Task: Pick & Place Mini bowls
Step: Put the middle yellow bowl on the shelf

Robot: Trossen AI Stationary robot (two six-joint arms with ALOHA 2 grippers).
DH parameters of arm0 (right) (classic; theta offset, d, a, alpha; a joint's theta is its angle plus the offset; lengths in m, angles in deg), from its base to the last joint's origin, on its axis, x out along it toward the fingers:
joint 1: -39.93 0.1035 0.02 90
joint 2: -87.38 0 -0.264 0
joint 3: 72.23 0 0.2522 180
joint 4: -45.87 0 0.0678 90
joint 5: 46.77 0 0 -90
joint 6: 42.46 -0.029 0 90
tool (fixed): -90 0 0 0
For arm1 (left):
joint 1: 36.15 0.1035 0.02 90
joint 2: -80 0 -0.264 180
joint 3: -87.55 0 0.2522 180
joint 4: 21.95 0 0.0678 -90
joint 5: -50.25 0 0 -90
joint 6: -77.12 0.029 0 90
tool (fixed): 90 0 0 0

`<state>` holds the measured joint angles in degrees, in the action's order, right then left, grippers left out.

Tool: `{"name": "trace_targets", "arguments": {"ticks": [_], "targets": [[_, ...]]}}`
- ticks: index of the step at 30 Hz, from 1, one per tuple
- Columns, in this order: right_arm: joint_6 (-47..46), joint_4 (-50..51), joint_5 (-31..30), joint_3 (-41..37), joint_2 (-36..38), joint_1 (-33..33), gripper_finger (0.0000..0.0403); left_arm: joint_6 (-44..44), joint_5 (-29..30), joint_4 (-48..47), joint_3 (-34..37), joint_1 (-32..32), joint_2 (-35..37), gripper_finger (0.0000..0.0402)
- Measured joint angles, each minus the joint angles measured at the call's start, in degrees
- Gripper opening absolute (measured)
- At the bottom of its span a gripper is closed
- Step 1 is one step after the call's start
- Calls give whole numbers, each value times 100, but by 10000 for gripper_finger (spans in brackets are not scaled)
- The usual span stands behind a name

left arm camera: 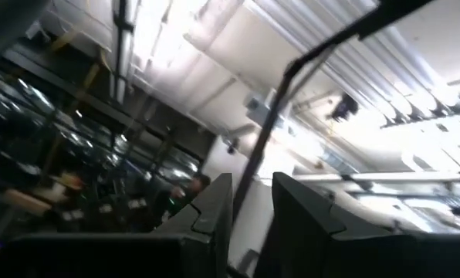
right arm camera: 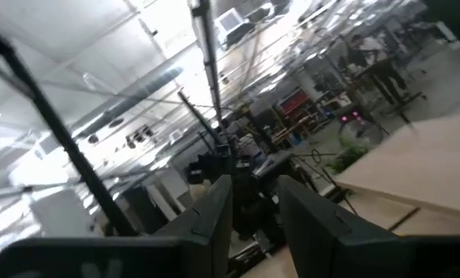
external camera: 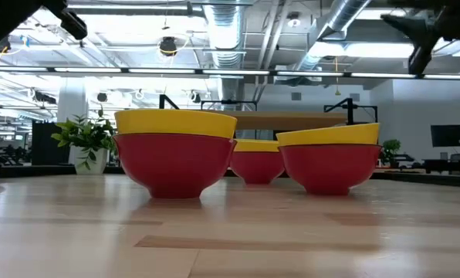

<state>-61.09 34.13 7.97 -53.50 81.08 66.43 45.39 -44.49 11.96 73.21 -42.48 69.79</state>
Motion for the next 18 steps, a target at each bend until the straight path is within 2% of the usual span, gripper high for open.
{"name": "trace_targets", "arguments": {"ticks": [6,9,13,15,18], "targets": [[404,8,377,650,-947,1,97,-755,-224,-4,0,-2,-696,92],[508,20,283,923,-1411,1,97,-755,87,27,0,-2,-1019,92],[710,-60,237,1218,-1878,-52,97,-638,1308,191,0,6,-1356,92],[714,-46,311,1409,-2041,-109,97,-588,1418,196,0,0,-1488,92],[716,179,566,1746,-2261,-180,97,-578,1260,183,-23,-2,-1733,92]]}}
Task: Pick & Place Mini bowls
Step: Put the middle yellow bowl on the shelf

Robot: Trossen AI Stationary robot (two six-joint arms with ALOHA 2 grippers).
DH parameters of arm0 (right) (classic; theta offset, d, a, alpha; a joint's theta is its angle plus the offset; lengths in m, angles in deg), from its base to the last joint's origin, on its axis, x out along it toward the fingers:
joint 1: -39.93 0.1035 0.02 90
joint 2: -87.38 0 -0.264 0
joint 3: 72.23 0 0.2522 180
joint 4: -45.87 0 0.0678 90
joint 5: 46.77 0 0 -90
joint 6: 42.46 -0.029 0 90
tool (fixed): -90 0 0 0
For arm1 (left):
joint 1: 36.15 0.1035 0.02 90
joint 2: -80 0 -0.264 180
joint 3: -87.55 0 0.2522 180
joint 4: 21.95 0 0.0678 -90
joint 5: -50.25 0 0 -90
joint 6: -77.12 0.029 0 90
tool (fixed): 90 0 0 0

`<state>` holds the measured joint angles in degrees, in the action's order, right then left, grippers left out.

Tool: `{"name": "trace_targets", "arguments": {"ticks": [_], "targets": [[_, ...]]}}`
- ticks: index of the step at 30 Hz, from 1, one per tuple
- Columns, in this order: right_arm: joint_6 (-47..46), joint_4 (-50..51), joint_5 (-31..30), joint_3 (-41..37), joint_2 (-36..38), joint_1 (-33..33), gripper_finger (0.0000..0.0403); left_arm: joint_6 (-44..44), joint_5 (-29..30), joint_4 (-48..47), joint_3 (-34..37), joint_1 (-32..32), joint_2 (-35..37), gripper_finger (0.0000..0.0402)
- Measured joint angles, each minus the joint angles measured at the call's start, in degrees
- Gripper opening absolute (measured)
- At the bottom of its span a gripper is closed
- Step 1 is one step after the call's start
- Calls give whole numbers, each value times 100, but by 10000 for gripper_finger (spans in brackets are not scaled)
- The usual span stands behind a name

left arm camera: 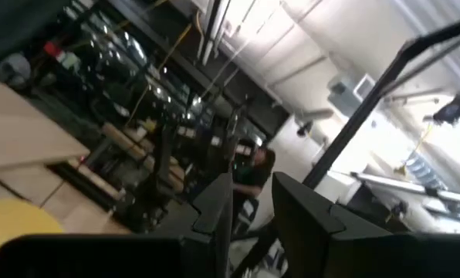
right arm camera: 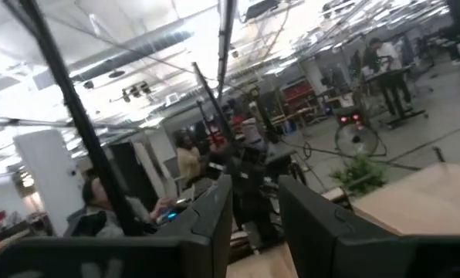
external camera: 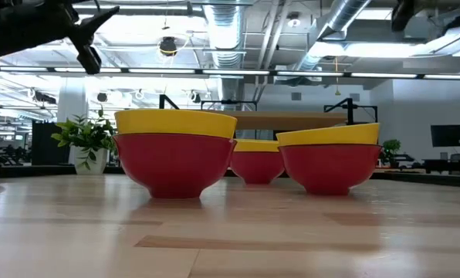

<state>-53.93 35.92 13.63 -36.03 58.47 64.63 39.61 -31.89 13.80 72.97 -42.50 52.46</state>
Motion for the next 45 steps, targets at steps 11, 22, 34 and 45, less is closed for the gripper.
{"name": "trace_targets", "arguments": {"ticks": [11,22,34,45], "targets": [[-664,3999,140,2226,-1234,-360,97,1248,-889,-1452,-1299,0,-887,92],[-1697,7022,907,3686,-2329,-820,97,2054,-937,-5153,-3157,0,-1113,92],[-2934,7389,734,3697,-3434,-1138,97,2273,-831,-5214,-3299,2,-1076,92],[-2538,7318,2096,3697,-4490,-1410,112,2270,-831,-5210,-3299,2,-1076,92]]}}
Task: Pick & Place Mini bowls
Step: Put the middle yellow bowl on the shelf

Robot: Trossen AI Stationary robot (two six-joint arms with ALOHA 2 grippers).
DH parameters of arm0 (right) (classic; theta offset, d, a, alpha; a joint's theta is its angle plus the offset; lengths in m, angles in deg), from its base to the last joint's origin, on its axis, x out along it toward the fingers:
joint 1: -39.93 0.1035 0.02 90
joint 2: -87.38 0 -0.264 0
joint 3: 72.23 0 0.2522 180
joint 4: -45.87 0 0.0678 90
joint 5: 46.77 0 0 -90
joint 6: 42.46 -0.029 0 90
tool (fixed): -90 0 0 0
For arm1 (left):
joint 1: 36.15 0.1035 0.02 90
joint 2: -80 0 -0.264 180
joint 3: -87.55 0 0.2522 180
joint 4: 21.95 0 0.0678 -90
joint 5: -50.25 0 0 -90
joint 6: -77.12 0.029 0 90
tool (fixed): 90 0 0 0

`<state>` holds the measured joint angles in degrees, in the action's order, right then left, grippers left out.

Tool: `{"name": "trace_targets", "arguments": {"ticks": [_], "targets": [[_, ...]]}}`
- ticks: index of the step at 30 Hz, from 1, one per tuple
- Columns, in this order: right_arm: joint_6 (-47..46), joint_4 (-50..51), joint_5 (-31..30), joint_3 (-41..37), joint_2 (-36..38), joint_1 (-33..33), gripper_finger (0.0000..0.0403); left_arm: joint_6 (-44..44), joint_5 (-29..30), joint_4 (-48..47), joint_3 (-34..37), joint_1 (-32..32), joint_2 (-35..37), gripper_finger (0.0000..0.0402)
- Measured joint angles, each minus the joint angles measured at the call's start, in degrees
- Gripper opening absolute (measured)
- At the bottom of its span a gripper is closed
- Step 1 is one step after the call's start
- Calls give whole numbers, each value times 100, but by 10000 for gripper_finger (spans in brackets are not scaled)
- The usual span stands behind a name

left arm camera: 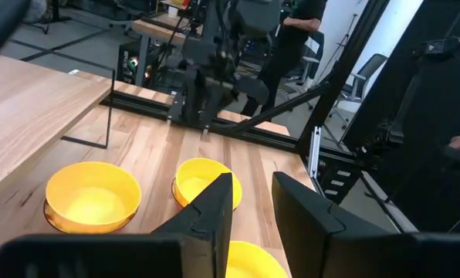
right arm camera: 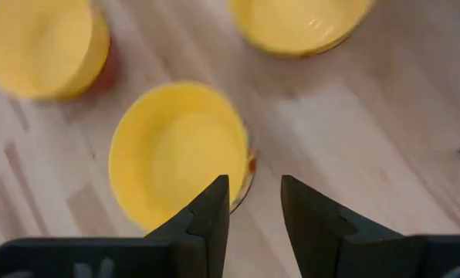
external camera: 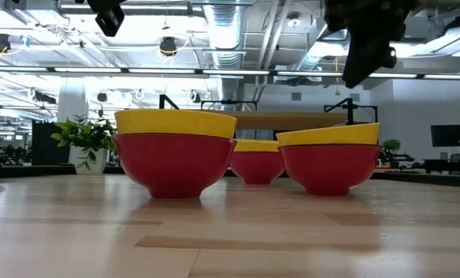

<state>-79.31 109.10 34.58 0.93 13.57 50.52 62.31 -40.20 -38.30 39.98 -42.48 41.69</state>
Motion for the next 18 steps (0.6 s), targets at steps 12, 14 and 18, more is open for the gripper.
{"name": "trace_targets", "arguments": {"ticks": [12,14,18], "targets": [[-253,-463,1014,0,-577,-547,130,-4,0,1,2,-1,0,92],[-361,-473,1022,0,-671,-636,130,-33,1,0,4,-2,0,92],[-360,-489,1021,0,-865,-699,129,-44,0,2,4,0,0,92]]}}
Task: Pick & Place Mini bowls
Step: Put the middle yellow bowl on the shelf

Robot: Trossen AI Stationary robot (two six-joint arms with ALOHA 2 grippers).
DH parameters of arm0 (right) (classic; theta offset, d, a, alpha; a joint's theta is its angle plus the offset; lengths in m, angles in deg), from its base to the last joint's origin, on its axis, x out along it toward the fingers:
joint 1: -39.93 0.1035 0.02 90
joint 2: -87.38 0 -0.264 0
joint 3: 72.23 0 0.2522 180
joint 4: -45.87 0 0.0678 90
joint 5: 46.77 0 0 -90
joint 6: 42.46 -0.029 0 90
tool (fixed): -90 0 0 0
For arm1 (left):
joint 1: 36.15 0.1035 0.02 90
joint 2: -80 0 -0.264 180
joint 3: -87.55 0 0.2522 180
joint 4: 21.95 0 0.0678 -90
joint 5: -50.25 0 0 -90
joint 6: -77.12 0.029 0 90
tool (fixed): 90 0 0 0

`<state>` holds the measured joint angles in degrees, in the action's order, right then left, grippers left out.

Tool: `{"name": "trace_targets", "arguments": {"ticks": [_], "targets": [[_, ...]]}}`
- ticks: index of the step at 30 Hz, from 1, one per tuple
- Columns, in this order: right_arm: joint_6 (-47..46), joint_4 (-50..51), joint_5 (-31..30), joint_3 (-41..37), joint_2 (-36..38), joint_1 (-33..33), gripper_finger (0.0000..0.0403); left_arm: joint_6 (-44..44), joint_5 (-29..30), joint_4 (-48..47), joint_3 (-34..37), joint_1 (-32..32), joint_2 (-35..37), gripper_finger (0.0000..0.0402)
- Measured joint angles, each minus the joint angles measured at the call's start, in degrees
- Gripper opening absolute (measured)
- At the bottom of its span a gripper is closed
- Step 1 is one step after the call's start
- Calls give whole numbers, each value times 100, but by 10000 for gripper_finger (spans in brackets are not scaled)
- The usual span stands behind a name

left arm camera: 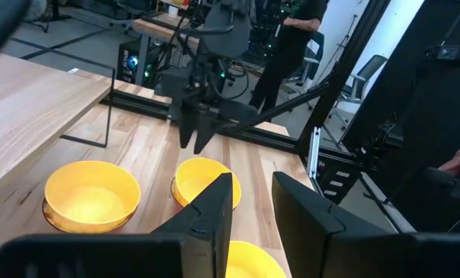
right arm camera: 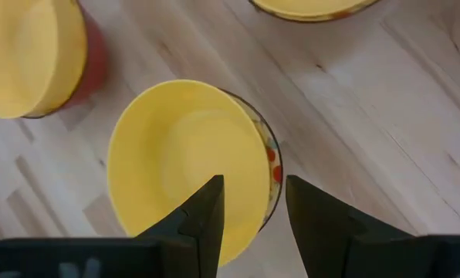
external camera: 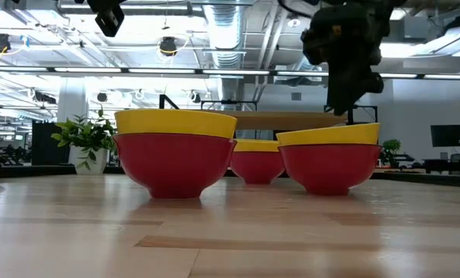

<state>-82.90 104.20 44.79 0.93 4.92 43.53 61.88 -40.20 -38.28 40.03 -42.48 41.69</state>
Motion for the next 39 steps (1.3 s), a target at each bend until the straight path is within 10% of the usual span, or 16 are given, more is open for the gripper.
{"name": "trace_targets", "arguments": {"ticks": [39], "targets": [[-9,38,-6,0,-321,35,129,2,0,0,2,-2,0,92]]}}
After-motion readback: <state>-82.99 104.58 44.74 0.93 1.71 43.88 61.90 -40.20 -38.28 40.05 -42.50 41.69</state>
